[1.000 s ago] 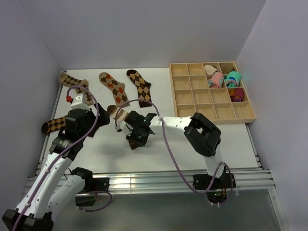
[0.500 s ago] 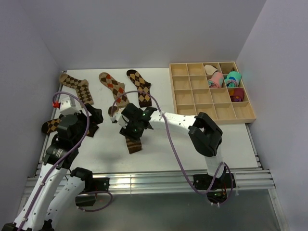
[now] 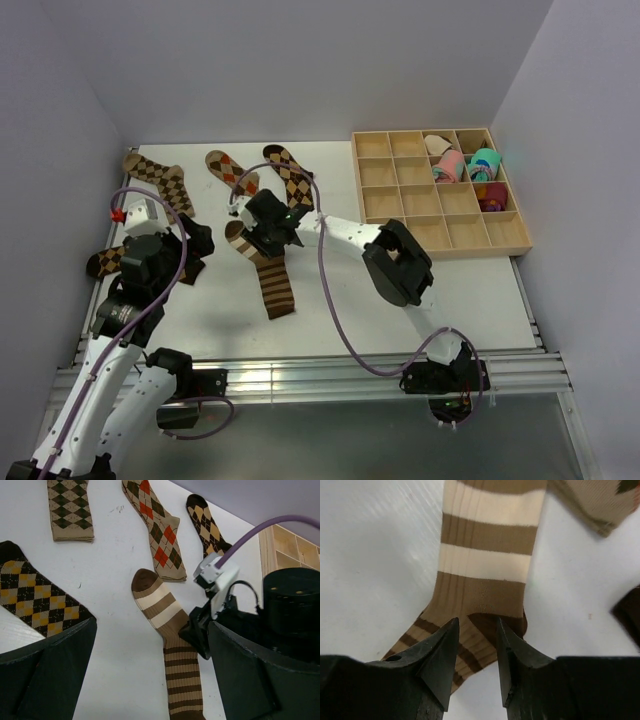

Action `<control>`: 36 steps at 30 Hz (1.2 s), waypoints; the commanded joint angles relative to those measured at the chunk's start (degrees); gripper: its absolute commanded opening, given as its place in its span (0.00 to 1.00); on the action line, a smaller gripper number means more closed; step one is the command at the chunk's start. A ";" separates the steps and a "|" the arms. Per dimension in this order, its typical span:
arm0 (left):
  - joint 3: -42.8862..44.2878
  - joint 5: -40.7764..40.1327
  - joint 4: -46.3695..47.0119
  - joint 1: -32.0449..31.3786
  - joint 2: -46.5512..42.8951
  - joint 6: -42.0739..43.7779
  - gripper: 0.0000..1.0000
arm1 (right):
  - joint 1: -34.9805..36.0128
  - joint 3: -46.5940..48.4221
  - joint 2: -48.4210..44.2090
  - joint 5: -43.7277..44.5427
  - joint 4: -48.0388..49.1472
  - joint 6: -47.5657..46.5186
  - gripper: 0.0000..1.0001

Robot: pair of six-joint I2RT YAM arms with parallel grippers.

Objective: Roll the socks
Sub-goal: Roll the sock at the center of the board.

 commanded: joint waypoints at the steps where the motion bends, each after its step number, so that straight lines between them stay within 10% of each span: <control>1: -0.05 1.55 1.18 0.56 0.13 -0.05 1.00 | -0.44 1.98 1.73 1.39 1.23 1.40 0.43; 20: 0.03 6.38 1.79 1.62 3.46 1.35 0.99 | -5.36 -6.81 -0.90 7.47 -0.17 17.84 0.36; 36: -0.14 22.56 4.61 0.21 7.95 5.93 0.99 | -0.89 -29.65 -28.58 -0.54 9.49 4.84 0.43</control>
